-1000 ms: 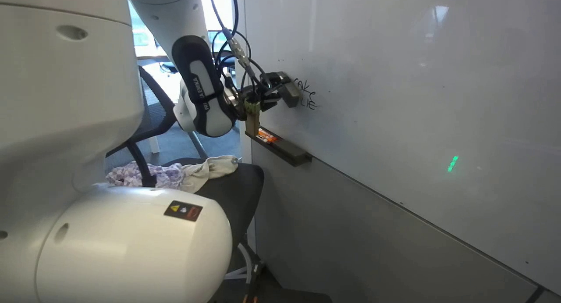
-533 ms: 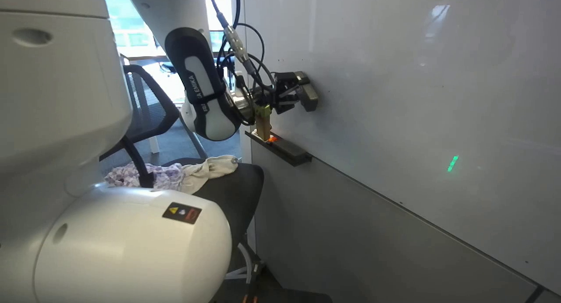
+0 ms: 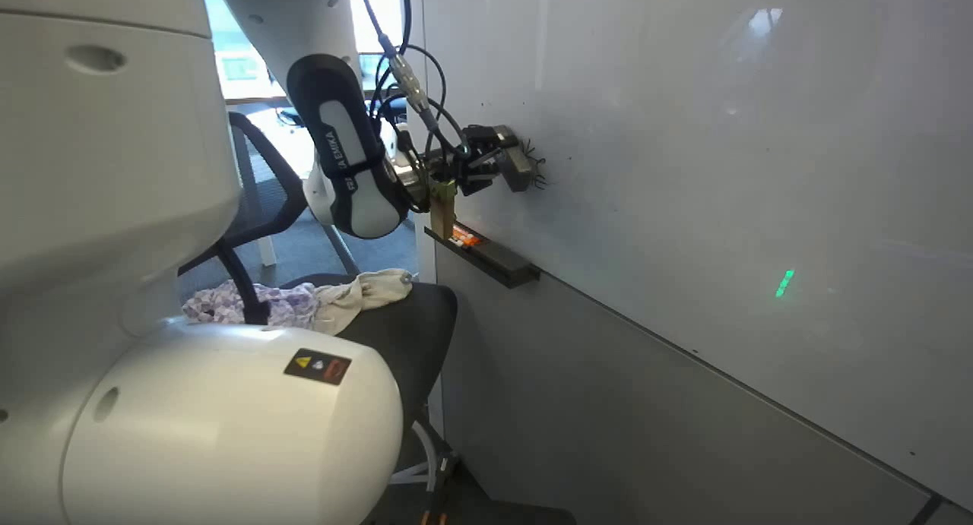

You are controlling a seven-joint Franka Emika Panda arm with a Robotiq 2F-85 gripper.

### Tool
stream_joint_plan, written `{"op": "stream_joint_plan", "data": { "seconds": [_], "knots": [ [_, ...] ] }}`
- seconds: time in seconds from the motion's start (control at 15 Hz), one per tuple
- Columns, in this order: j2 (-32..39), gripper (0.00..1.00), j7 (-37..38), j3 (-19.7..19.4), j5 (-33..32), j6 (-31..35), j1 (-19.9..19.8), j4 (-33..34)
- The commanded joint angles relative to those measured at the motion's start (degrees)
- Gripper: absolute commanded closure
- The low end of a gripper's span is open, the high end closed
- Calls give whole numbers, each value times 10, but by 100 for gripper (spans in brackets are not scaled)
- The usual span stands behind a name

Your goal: Use the duster to erase the markings on the board

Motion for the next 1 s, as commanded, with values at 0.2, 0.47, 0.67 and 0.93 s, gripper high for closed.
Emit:
{"op": "stream_joint_plan", "data": {
  "seconds": [0.2, 0.47, 0.67, 0.93],
  "knots": [
    [60, 69, -12, 23, -14, 17, 17, 81],
    [80, 69, -27, 28, -13, 15, 22, 131],
    [102, 69, -37, 22, -9, 12, 16, 160],
    [108, 69, -35, 7, -1, 11, -1, 145]
  ]
}}
